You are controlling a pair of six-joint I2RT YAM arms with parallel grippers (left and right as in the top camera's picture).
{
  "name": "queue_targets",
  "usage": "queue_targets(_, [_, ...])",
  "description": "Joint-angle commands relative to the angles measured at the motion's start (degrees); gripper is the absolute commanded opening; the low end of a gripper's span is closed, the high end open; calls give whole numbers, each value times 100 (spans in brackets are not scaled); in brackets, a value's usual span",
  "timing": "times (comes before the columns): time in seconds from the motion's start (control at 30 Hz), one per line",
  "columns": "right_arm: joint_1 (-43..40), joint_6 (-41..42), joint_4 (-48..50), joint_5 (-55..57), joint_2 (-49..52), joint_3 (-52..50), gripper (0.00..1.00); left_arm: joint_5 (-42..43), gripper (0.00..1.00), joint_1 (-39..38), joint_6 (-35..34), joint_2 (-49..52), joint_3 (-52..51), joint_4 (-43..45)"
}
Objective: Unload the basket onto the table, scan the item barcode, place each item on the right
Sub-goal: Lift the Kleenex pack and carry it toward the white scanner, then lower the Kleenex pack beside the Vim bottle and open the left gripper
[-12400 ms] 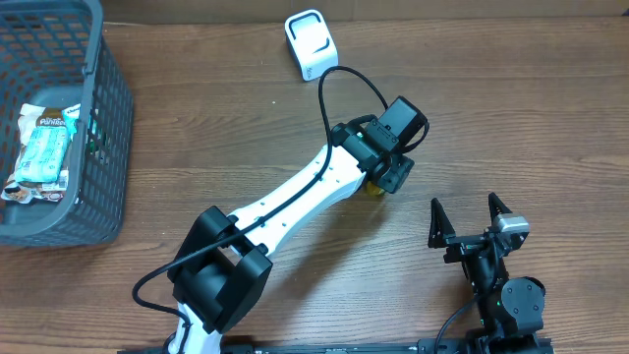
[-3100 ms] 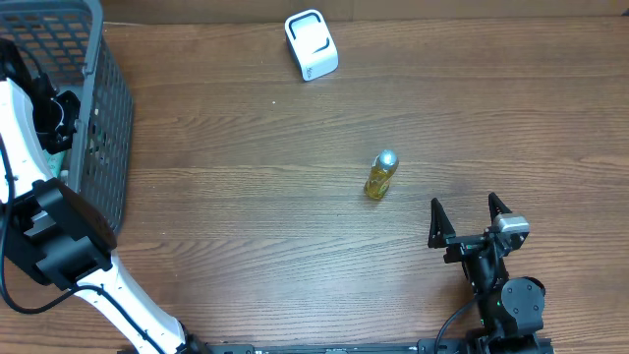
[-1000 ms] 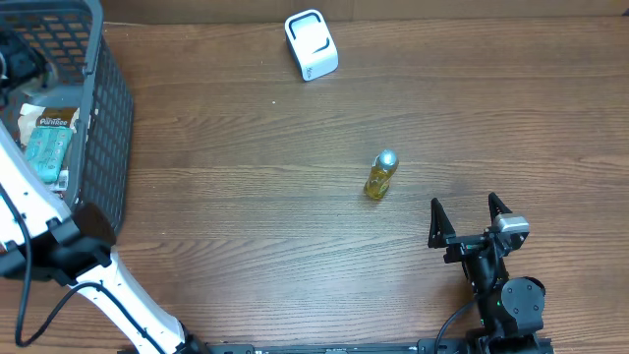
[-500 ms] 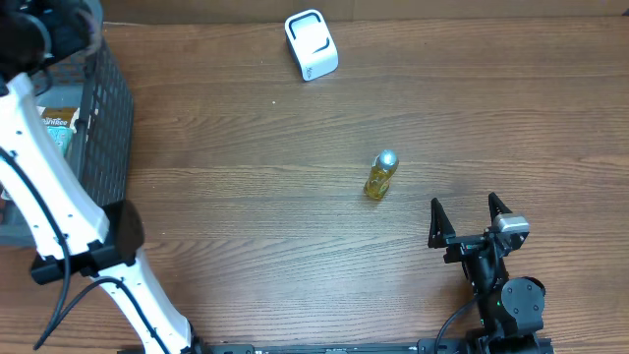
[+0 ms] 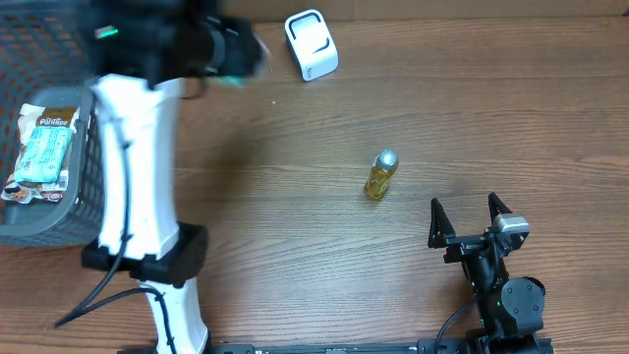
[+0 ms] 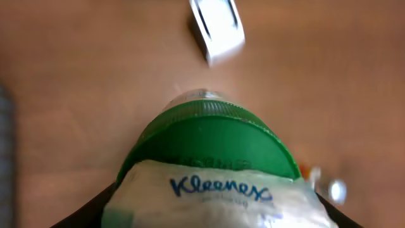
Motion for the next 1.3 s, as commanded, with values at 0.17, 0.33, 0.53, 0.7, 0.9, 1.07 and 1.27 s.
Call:
queue_targets(0.17, [-15, -24, 42, -31, -42, -61, 100, -929, 31, -1073, -944, -26, -1746, 129])
queue_targets(0.33, [-15, -24, 42, -31, -42, -61, 100, -1316, 29, -1646, -1220, -26, -2610, 597])
queue_targets(0.53, [-15, -26, 42, -31, -42, -61, 100, -1272, 28, -1930, -1499, -26, -3421, 1237])
queue_targets(0.7, [-15, -24, 42, -31, -42, -61, 100, -1226, 28, -2011, -1552, -26, -3917, 1598])
queue_targets(0.9, [-15, -24, 42, -31, -42, -61, 100, -927, 29, -2031, -1554, -26, -4422, 2028])
queue_targets(1.07, [-15, -24, 42, -31, -42, -61, 100, -699, 31, -2031, -1523, -26, -4889, 2549])
queue_targets(1.27, [-15, -24, 42, -31, -42, -61, 100, -621, 32, -2031, -1539, -26, -5366, 3117])
